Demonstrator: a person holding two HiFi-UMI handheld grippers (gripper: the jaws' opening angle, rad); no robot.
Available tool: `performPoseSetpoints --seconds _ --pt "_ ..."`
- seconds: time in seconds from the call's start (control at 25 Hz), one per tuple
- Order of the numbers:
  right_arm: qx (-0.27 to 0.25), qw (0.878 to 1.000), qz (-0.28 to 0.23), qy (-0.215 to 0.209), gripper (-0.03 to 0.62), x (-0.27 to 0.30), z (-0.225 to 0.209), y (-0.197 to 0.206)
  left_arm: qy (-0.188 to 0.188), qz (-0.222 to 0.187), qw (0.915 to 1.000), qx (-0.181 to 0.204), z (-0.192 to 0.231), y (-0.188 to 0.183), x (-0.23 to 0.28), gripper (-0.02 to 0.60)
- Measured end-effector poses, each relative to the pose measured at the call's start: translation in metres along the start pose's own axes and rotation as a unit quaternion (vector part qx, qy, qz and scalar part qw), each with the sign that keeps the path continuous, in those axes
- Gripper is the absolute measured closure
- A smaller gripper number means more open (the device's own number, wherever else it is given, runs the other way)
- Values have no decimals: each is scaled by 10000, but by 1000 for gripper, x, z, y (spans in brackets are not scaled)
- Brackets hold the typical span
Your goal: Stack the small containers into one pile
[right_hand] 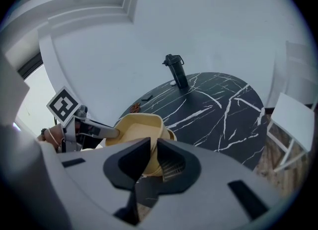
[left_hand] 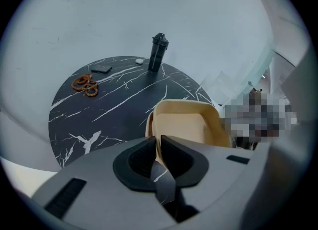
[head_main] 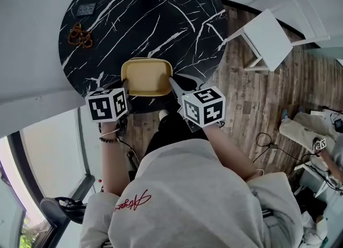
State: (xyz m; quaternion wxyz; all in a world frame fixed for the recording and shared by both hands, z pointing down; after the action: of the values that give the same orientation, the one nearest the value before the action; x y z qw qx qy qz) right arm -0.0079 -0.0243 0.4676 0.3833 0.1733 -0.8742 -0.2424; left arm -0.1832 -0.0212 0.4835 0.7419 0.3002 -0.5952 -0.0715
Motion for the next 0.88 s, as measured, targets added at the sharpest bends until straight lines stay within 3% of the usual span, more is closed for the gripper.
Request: performPoseSetpoints --seconds 0.32,0.88 --pt "176 9998 95 -87 546 7 -4 -4 12 220 9997 74 5 -4 10 538" --pt "233 9995 185 -71 545 4 -1 4 81 579 9968 537 7 -8 13 538"
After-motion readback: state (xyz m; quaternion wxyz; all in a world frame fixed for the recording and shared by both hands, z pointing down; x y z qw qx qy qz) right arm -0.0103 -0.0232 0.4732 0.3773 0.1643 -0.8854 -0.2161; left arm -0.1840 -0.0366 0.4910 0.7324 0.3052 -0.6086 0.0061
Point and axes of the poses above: the fingertips, and each gripper's own axes: x forward along the fingers, z to its left, y out of its underside, the point moved 2 cm from there along -x, backward along the fingers, and after that the axes turned 14 degrees about x, right-handed, at the moved point
